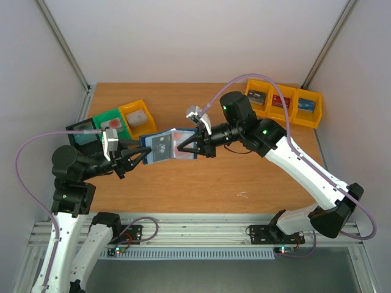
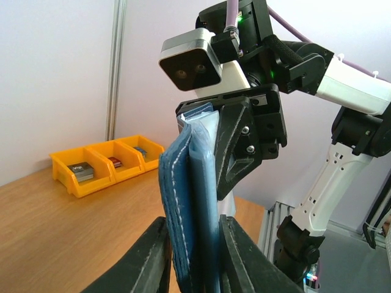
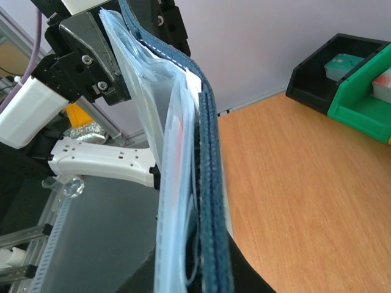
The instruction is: Take the credit cards out of the card holder
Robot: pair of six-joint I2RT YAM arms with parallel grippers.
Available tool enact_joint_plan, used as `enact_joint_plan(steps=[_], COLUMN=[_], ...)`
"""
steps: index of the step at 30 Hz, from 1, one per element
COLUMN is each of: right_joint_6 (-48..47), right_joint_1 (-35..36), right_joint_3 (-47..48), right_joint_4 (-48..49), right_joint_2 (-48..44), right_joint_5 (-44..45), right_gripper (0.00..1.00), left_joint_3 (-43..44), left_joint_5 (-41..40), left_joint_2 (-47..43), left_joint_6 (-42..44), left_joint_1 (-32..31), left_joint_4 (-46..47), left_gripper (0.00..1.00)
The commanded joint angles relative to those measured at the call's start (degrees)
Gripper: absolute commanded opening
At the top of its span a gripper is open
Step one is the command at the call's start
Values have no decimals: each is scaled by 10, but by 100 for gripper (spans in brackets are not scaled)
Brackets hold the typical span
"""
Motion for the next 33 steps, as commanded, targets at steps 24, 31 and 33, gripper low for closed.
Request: enact_joint_plan(steps=[24, 31, 33], right_joint_6=[20, 28, 47], right_joint_1=[6, 9, 9], right_joint_3=[45, 45, 44], right_joint_4=[29, 38, 48], right_joint_2=[17, 23, 28], right_joint_5=[-57, -32, 18], right_gripper=[1, 5, 9], left_joint_3=[-21, -20, -21], left_joint_5=[-26, 7, 10], left_joint_2=[-15, -11, -10], left_joint_6=[77, 66, 63], left_joint_1=[-13, -21, -23], left_joint_4=[-22, 2, -4], left_gripper=[35, 12, 1])
